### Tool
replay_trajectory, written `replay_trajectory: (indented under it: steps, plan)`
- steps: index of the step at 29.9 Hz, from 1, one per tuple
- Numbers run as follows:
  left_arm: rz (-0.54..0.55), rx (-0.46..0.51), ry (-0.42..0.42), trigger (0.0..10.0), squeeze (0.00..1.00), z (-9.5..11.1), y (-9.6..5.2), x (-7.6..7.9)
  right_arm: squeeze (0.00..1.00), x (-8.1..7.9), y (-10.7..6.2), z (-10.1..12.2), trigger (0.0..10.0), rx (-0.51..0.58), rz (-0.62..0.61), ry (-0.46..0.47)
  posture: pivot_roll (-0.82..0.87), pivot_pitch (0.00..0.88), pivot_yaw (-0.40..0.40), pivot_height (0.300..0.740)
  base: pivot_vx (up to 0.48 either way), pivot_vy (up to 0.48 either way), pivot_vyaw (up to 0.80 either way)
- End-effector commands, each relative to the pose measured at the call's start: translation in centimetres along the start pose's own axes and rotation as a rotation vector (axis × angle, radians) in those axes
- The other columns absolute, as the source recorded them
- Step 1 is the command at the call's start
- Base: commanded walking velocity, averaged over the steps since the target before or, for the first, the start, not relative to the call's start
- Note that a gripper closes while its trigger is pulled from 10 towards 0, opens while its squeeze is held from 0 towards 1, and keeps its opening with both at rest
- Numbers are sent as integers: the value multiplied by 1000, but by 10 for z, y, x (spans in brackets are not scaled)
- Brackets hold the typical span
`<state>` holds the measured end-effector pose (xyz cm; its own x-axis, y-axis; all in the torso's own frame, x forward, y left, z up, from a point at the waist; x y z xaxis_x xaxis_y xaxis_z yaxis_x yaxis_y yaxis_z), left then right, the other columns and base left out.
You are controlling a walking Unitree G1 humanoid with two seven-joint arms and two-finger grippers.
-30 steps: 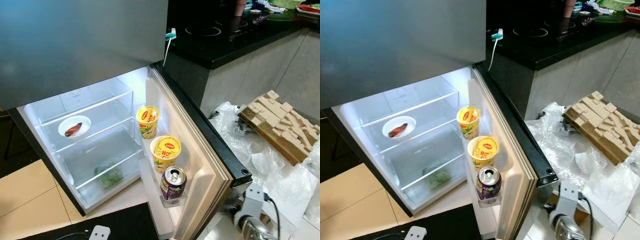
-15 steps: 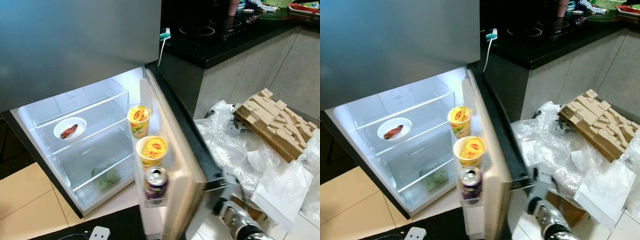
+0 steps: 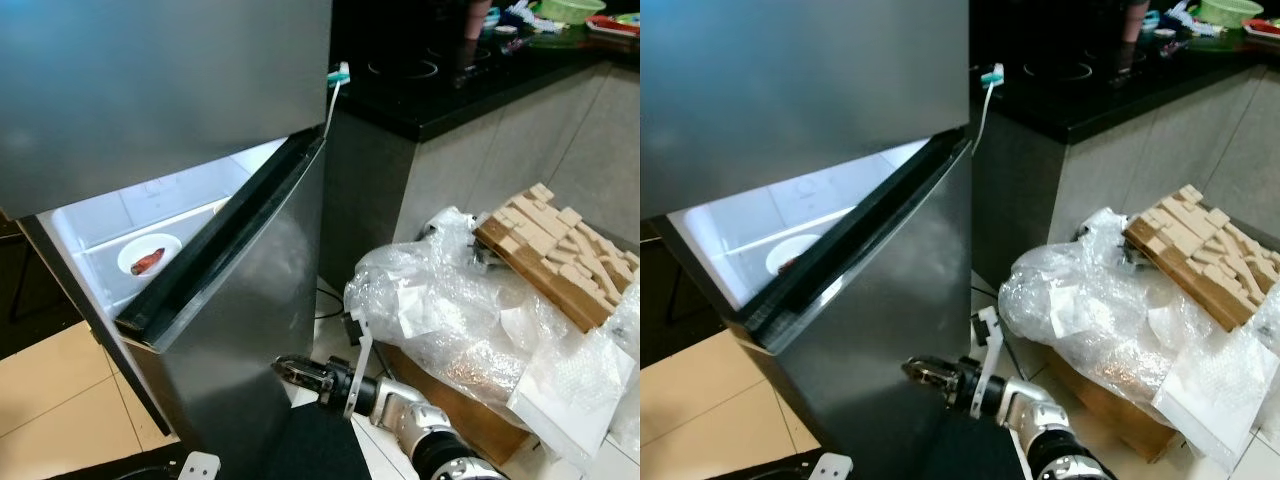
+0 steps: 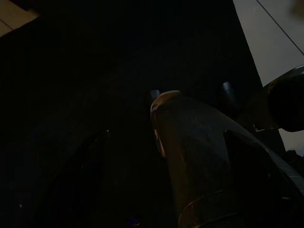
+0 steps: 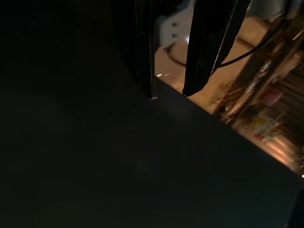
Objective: Restocking fridge
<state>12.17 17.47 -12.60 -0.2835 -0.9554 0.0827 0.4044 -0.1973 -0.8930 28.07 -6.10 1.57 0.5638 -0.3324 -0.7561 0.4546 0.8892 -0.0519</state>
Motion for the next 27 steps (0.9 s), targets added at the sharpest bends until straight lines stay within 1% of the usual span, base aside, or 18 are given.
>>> replay_trajectory:
  steps: [1, 3, 4, 5, 7, 9, 10, 11, 12, 13, 16, 18, 20, 21, 22, 23, 24, 27]
  plan:
    - [-32, -93, -8, 10000, 0, -25, -3, 11, 0, 17, -15, -5, 10000, -8, -150, -8, -54, 0, -21, 740, 0, 0, 0]
    - [-32, -94, -8, 10000, 0, -25, -3, 11, 0, 23, -21, -7, 10000, -14, -199, -10, -54, 0, -21, 740, 0, 0, 0]
    - [-32, -94, -7, 10000, 0, -25, -3, 11, 0, 30, -29, -11, 10000, -29, -270, -19, -58, 0, -24, 740, 0, 0, 0]
    - [-34, -91, -6, 10000, 0, -24, -2, 11, 0, 43, -46, -20, 10000, -65, -418, -37, -58, 0, -24, 740, 0, 0, 0]
    - [-34, -91, -6, 10000, 0, -24, -2, 11, 0, 43, -46, -20, 10000, -65, -418, -37, -58, 0, -24, 740, 0, 0, 0]
    - [-37, -84, -5, 10000, 0, -21, -1, 11, 0, 64, -80, -38, 10000, -117, -672, -28, -58, 0, -27, 740, 0, 0, 0]
    - [-37, -84, -5, 10000, 0, -21, -1, 11, 0, 64, -80, -38, 10000, -117, -672, -28, -58, 0, -27, 740, 0, 0, 0]
    - [-38, -81, -5, 10000, 0, -20, -1, 11, 0, 71, -96, -44, 10000, -132, -777, -25, -56, 0, -27, 740, 0, 0, 0]
    - [-38, -81, -5, 10000, 0, -20, -1, 11, 0, 71, -96, -44, 10000, -132, -777, -25, -56, 0, -27, 740, 0, 0, 0]
    - [-37, -79, -6, 10000, 0, -19, -1, 11, 0, 75, -110, -52, 10000, -155, -854, -23, -58, 0, -25, 740, 0, 0, 0]
    - [-36, -79, -7, 10000, 0, -19, -1, 11, 0, 79, -126, -61, 10000, -198, -938, -43, -57, 0, -23, 740, 0, 0, 0]
    - [-34, -81, -9, 10000, 0, -20, -1, 10, 0, 82, -155, -85, 10000, -302, -1068, -57, -56, 0, -21, 740, 0, 0, 0]
    - [-33, -84, -10, 10000, 0, -21, -2, 10, 0, 81, -171, -102, 10000, -376, -1134, -58, -56, 0, -21, 740, 0, 0, 0]
    - [-33, -84, -10, 10000, 0, -21, -2, 10, 0, 81, -171, -102, 10000, -376, -1134, -58, -56, 0, -21, 740, 0, 0, 0]
    - [-32, -86, -11, 10000, 0, -22, -2, 10, 0, 77, -187, -121, 10000, -447, -1182, -44, -54, 0, -19, 740, 0, 0, 0]
    - [-32, -86, -11, 10000, 0, -22, -2, 10, 0, 77, -187, -121, 10000, -447, -1182, -44, -54, 0, -19, 740, 0, 0, 0]
    - [-30, -86, -12, 10000, 0, -23, -2, 10, 0, 73, -200, -135, 10000, -503, -1216, -32, -51, 0, -18, 740, 0, 0, 0]
    - [-30, -86, -13, 10000, 0, -23, -2, 10, 0, 72, -204, -141, 10000, -525, -1228, -29, -51, 0, -18, 740, 0, 0, 0]
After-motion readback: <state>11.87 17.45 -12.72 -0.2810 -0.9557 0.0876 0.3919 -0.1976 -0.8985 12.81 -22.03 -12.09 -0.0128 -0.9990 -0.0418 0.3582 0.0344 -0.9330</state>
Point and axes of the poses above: a point about 5 cm out from each wrist's last joint towards the gripper, its own y axis pointing out of the wrist towards the gripper, its own z axis along the axis of the wrist's last joint, x = y × z, the point moved 2 cm from there along y, pointing out of the wrist towards the gripper, and after that the axes turned 6 degrees about y, right-handed, at the moved point
